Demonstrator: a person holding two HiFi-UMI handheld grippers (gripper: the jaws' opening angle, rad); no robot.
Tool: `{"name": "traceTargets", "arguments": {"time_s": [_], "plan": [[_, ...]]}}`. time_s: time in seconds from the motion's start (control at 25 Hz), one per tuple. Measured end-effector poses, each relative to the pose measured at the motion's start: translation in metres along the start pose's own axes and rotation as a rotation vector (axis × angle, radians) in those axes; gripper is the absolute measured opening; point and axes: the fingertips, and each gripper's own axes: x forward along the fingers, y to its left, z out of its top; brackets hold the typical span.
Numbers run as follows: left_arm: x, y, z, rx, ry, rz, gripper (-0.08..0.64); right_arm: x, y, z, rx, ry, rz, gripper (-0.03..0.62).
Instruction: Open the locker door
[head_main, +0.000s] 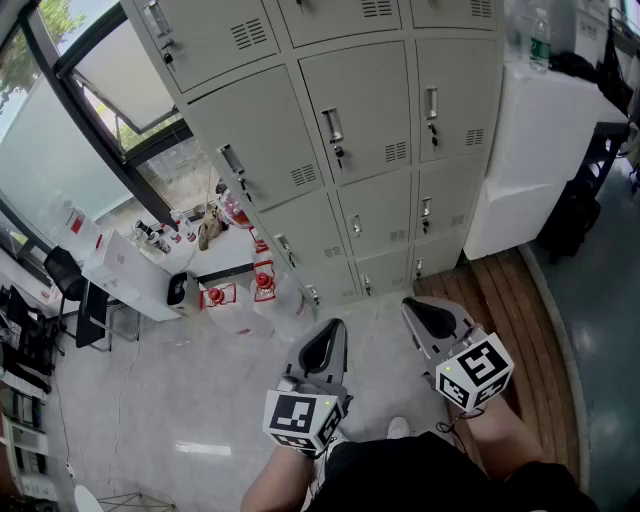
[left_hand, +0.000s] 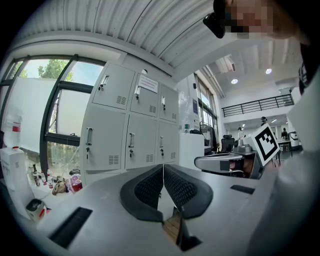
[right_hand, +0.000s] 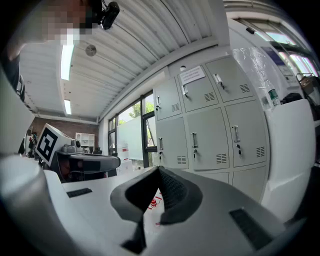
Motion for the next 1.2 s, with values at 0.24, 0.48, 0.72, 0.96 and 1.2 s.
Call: {"name": "traceTargets", "arguments": {"time_s": [0.24,0.48,0.72,0.96,1.2], "plan": [[0.003,0.0,-0.002,-0.006,0.001,0.0,0.02,0.001,-0.002,0.0,0.007,0.004,-0.004,0.054],[0.007,0.002,-0.004,-0.007,0.007,0.004,0.02,0.002,-0.002,0.004,-0.011,-0.026,0.007,0.054],[0.012,0.003,-0.005,-0.002,0.009,0.011,0.02,0.005,-0.009,0.004,-0.01,-0.022,0.009,0.054],[0.019,0.0,-0.004,-0.008,0.015,0.016,0.02,0.008,-0.018,0.005,0.0,-0.023,0.015,0.054],[0.023,-0.001,-0.006,-0.018,0.02,0.012,0.02,0.012,-0.024,0.004,0.013,-0.027,0.023,0.054]]}}
